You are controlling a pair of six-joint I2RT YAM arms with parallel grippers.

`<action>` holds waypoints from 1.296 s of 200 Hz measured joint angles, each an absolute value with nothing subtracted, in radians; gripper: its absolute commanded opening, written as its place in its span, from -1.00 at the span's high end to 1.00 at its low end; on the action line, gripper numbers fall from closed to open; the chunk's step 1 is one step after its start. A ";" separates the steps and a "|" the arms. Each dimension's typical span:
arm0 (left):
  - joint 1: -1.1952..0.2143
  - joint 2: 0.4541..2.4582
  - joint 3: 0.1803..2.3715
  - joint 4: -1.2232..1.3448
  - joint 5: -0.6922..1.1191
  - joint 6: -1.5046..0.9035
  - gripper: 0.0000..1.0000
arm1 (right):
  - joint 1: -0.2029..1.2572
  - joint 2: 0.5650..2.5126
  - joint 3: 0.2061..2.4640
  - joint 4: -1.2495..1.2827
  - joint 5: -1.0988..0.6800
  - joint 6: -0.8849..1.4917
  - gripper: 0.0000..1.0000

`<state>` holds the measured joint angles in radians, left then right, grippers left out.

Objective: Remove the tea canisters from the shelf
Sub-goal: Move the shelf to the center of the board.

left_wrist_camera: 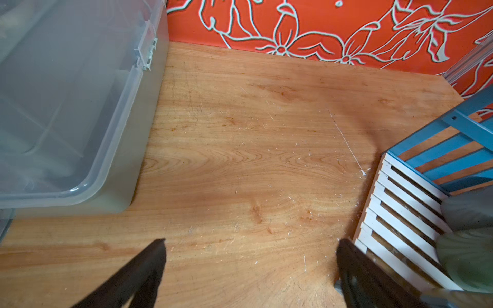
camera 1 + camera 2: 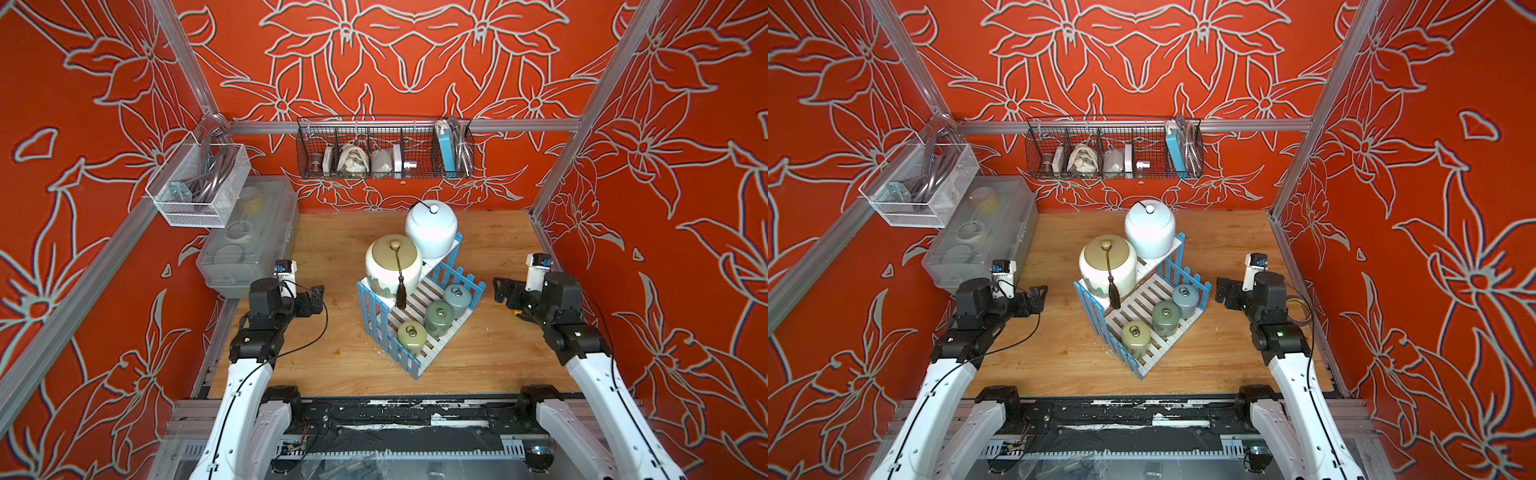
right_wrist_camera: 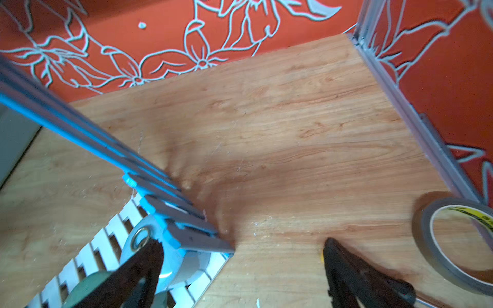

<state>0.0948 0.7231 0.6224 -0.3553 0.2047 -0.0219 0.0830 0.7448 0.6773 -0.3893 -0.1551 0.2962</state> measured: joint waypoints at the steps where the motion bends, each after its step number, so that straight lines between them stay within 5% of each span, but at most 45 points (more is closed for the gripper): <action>1: 0.095 0.723 0.622 -0.355 0.205 -0.022 -0.97 | 0.083 0.745 0.677 -0.390 -0.160 0.295 -0.94; 171: 0.120 0.702 0.620 -0.348 0.212 -0.007 -0.97 | 0.186 1.002 0.670 -0.149 -0.348 0.244 -0.89; 259: 0.119 0.679 0.620 -0.349 0.220 0.000 -0.97 | 0.226 1.185 0.678 -0.089 -0.342 0.215 -0.57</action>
<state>0.1188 0.6792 0.6197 -0.3489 0.2199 0.0002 0.2260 1.1847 0.6785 -0.0891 -0.3416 0.2146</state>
